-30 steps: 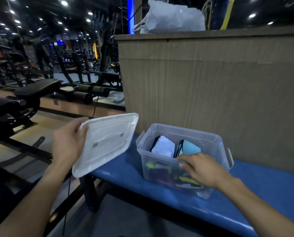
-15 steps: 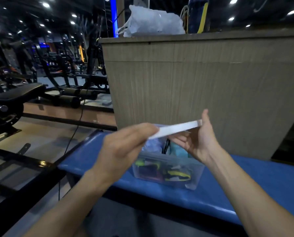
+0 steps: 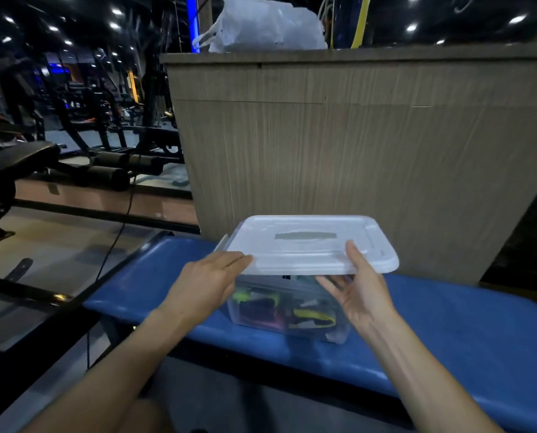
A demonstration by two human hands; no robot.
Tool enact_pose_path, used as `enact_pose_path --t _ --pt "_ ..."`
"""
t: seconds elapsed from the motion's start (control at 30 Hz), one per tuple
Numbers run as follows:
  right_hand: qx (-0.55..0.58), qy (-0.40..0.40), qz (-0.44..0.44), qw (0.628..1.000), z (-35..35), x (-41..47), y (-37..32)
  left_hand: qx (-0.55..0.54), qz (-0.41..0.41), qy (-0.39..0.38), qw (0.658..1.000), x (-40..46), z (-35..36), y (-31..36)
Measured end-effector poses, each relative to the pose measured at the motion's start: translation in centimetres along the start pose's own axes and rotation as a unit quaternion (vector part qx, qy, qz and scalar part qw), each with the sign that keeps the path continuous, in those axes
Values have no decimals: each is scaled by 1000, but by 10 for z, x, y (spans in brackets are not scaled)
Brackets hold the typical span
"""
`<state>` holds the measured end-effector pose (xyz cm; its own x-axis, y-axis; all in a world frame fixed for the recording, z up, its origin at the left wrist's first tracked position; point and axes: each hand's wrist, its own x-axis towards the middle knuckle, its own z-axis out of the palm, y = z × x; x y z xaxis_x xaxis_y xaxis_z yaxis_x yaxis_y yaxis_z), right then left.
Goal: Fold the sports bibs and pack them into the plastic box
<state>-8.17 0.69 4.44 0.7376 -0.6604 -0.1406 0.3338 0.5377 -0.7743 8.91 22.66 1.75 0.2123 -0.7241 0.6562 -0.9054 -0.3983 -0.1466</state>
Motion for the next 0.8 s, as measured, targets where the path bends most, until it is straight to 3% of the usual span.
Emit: enact_pose_path --t 0.1,0.2,0.3,0.4,0.53,0.6,0.67,0.7,0.73,0.8 --pt "-87 36 21 995 -28 2 -20 -6 -9 -4 1000 -7 7 -24" --pt "-297 73 -16 952 -46 8 -37 -26 -2 -15 1000 -7 9 -36" --pt "-490 85 -62 866 -56 21 -47 -53 17 -15 998 1 5 -35" --pt "-666 63 -65 741 -53 28 -49 -79 -5 -53 995 3 4 -37" --pt "-782 62 -62 617 -47 31 -52 -178 -104 -81 975 14 7 -37" --pt "-804 82 -61 586 -43 39 -57 -223 -170 -76 957 27 16 -40" --pt "-803 91 -54 586 -44 52 -62 -210 -231 -79 947 38 29 -51" --pt "-785 82 -42 613 -47 59 -63 -222 -292 -100 925 42 33 -55" --pt "-752 69 -22 656 -51 65 -66 -259 -362 -134 885 45 36 -60" --pt "-642 47 69 763 -58 71 -71 -381 -480 -219 760 47 36 -63"
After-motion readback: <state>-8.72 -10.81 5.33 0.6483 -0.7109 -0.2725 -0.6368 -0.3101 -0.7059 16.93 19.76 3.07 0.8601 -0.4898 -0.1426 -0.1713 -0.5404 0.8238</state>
